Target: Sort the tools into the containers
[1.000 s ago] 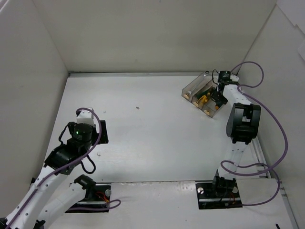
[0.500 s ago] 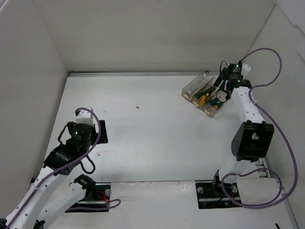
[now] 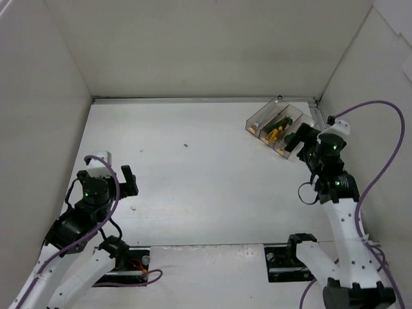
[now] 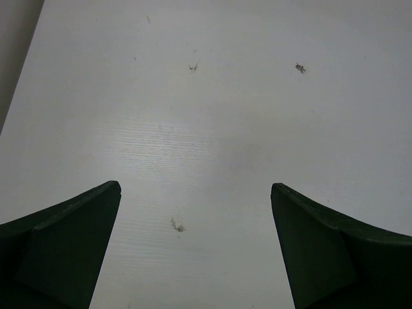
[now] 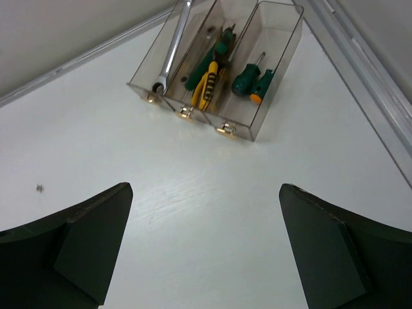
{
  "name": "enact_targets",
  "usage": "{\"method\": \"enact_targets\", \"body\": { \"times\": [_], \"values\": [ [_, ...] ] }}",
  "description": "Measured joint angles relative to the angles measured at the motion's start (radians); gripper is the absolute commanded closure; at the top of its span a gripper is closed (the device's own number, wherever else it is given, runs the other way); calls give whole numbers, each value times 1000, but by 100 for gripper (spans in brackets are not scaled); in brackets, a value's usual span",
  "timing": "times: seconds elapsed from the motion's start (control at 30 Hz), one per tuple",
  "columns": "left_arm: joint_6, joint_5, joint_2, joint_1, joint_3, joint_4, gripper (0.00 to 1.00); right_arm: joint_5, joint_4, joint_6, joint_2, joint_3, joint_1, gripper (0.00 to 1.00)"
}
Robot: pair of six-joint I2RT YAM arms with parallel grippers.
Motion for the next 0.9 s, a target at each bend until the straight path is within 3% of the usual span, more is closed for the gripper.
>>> {"method": "enact_targets", "body": {
  "times": [0.23,0.33,0.9],
  "values": [
    [7,-19,6,0,0,-3,0,-97,-50,-53,-379,-182,27,2],
    [8,-29,11,0,-1,-7,0,-119,-70,-68,-466,-200,55,2],
    [11,-37,45,-1,-16,5,0,-146,-101,-76,-490,-238,138,2]
  ]
}}
